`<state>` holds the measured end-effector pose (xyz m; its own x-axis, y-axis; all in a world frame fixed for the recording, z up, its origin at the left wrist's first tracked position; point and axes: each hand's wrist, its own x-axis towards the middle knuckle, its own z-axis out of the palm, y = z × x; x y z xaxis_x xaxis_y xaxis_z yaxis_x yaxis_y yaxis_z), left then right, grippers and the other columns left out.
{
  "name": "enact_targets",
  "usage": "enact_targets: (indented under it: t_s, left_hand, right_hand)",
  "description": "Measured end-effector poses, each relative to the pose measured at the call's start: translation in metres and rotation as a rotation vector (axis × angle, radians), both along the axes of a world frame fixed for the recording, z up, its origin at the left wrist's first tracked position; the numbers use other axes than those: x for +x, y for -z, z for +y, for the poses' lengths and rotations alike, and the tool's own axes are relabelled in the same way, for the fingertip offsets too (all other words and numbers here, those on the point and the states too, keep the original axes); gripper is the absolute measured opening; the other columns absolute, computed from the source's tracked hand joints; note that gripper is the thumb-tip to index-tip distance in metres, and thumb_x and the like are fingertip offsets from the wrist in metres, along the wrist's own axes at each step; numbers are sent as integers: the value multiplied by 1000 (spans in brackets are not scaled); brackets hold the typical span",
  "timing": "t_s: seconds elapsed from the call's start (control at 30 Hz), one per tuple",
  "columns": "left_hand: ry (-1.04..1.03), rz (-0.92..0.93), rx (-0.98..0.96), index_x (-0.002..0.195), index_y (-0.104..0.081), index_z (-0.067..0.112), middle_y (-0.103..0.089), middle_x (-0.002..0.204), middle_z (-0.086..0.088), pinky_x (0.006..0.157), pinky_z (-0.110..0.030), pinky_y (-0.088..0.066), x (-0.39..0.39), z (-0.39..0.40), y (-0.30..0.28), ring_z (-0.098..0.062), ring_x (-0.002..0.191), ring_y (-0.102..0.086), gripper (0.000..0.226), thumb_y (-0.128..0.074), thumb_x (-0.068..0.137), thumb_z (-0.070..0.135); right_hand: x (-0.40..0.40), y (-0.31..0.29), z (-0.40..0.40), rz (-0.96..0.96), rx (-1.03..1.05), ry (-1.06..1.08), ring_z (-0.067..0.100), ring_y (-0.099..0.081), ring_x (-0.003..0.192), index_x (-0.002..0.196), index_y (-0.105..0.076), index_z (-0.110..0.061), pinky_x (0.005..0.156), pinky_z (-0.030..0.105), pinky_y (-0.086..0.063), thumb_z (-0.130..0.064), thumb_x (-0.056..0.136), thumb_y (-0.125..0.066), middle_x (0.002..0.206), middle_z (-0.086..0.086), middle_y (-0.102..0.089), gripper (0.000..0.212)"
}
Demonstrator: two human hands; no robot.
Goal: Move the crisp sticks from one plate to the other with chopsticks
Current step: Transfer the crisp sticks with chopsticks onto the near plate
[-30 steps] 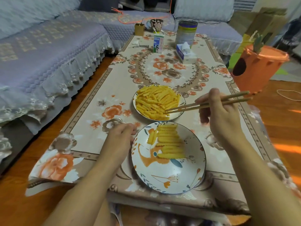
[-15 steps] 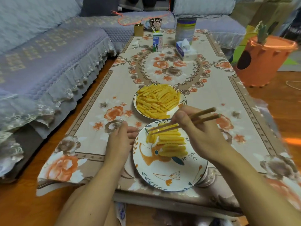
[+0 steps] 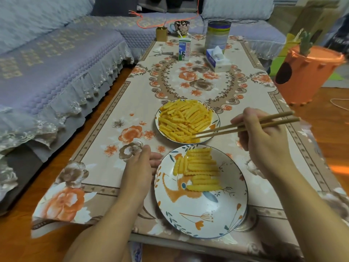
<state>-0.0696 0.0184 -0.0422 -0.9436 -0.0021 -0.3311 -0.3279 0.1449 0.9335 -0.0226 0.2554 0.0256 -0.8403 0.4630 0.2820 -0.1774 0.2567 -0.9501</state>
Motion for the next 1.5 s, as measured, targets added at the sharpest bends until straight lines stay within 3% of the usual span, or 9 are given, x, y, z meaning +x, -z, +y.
enact_targets:
  t_s: [0.27, 0.43, 0.6, 0.73, 0.93, 1.03, 1.17, 1.27, 1.5]
  left_hand:
    - [4, 25, -65, 94, -76, 13, -78, 81, -3, 80, -44, -58, -1, 1, 4, -25, 79, -75, 58, -32, 109, 48]
    - [-5, 23, -66, 94, -75, 13, -78, 80, -3, 80, -45, -58, -1, 1, 3, -24, 78, -74, 58, -32, 109, 48]
    - [-9, 4, -30, 96, -75, 9, -78, 81, -7, 80, -46, -58, -1, 0, 1, -27, 79, -74, 57, -34, 109, 46]
    - [-11, 3, -39, 96, -75, 9, -78, 82, -7, 81, -47, -58, -1, 0, 2, -28, 79, -74, 58, -34, 109, 48]
    - [-18, -2, -42, 96, -75, 9, -78, 83, -7, 80, -46, -57, -1, 1, 2, -30, 83, -74, 58, -34, 108, 49]
    - [-14, -2, -43, 97, -75, 9, -78, 83, -7, 81, -47, -58, 0, 0, 3, -30, 83, -74, 59, -34, 108, 50]
    - [-13, 5, -54, 97, -75, 11, -78, 85, -7, 80, -45, -57, -1, 0, 5, -28, 82, -74, 59, -33, 108, 51]
    - [-21, 6, -46, 95, -75, 9, -78, 85, -9, 76, -43, -55, -2, 0, 6, -28, 78, -72, 59, -34, 108, 49]
    - [-10, 12, -49, 96, -75, 8, -78, 84, -8, 77, -45, -56, -1, 1, 5, -30, 81, -73, 58, -34, 109, 48]
  right_hand:
    - [-16, -9, 1, -18, -78, -6, 14, -42, 40, 82, -70, -6, 39, 21, -33, -30, 109, -48, 49, 2, -49, 42]
    - [-24, 4, -21, -42, 102, -64, 16, -51, 42, 84, -71, -10, 43, 23, -39, -30, 108, -50, 51, -1, -55, 38]
    - [-13, -13, -16, 35, 8, -49, 14, -43, 39, 80, -68, -6, 41, 20, -34, -29, 110, -43, 47, 2, -50, 46]
    - [3, -20, -12, -35, -34, -228, 14, -37, 43, 71, -65, -7, 41, 20, -29, -31, 109, -41, 50, 5, -42, 51]
    - [9, -8, -19, -83, 118, -427, 3, -39, 51, 72, -66, -8, 53, 12, -32, -37, 102, -46, 54, -12, -47, 46]
    - [11, -17, -15, -33, 112, -426, 1, -45, 52, 75, -65, 0, 55, 9, -35, -31, 103, -50, 54, -16, -51, 44]
    - [15, -24, -13, 30, 46, -370, 1, -40, 51, 72, -66, -7, 52, 11, -33, -28, 104, -50, 52, -14, -49, 41]
    - [13, -16, -20, -26, 47, -378, 5, -36, 49, 67, -68, -16, 49, 15, -31, -34, 101, -48, 52, -11, -44, 43]
    - [14, -11, -15, -85, 81, -355, 8, -36, 45, 70, -66, -9, 45, 17, -30, -39, 106, -47, 49, -5, -43, 50]
